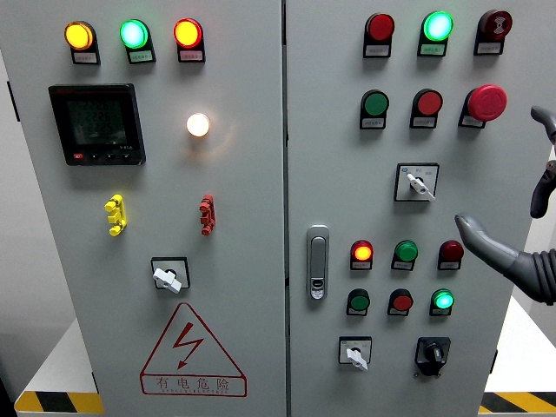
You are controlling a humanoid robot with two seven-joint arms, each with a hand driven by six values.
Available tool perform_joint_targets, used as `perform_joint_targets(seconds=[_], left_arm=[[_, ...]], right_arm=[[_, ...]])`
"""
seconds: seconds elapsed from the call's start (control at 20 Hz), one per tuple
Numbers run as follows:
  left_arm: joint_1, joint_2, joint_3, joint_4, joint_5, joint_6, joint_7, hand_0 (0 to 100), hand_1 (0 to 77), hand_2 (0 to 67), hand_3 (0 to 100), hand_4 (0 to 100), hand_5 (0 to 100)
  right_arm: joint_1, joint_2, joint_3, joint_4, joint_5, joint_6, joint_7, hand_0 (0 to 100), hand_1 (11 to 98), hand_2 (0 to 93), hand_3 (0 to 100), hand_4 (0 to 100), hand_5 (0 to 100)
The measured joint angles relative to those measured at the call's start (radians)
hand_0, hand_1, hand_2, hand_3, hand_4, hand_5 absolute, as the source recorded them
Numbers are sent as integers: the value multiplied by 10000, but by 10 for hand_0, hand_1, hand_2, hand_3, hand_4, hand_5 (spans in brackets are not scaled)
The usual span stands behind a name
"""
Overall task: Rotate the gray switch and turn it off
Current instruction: 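Reach the right hand toward the upper gray rotary switch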
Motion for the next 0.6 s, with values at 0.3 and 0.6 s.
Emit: perform_joint_targets(seconds=[0.3, 0.6], left_arm=[[-9, 0, 0, 0, 1, 0, 0, 848, 0, 134, 188, 83, 109], [-3, 0, 0, 0, 4, 0, 0, 848, 0, 134, 188, 83, 109]], right_arm=[[8, 0, 47, -15, -9, 15, 290, 0, 335, 132, 881, 1000, 1000], [64, -8, 80, -299, 54, 53, 278, 0, 333, 174, 880, 1000, 1000]])
